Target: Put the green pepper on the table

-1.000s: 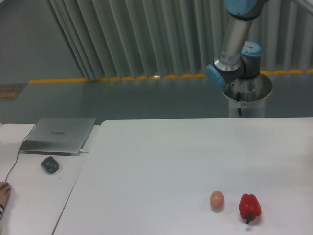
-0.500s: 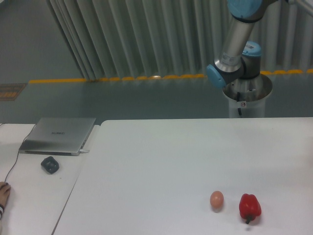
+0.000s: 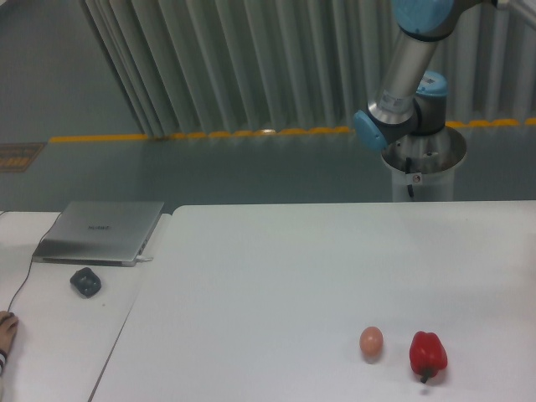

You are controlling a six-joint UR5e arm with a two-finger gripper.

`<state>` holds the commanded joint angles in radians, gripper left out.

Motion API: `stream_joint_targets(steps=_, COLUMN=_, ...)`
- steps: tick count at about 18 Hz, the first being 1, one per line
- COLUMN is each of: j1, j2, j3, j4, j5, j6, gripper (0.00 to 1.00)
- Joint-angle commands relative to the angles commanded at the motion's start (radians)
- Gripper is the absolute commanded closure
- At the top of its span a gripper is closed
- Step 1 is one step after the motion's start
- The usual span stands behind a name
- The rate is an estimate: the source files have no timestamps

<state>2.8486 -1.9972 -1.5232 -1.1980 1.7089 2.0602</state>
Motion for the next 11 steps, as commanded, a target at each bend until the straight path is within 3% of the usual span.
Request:
stream_joint_targets(steps=10, j1=-0.002, j2=-0.009, j3=-0.005, j4=0.000, j5=0.008, j6=-0.003, gripper=0.00)
stream_joint_targets(steps=11, j1=-0.003, j2=-0.009, j3=-0.005, j4=0.000, j5=0.011, j6=-0.003, gripper=0.04)
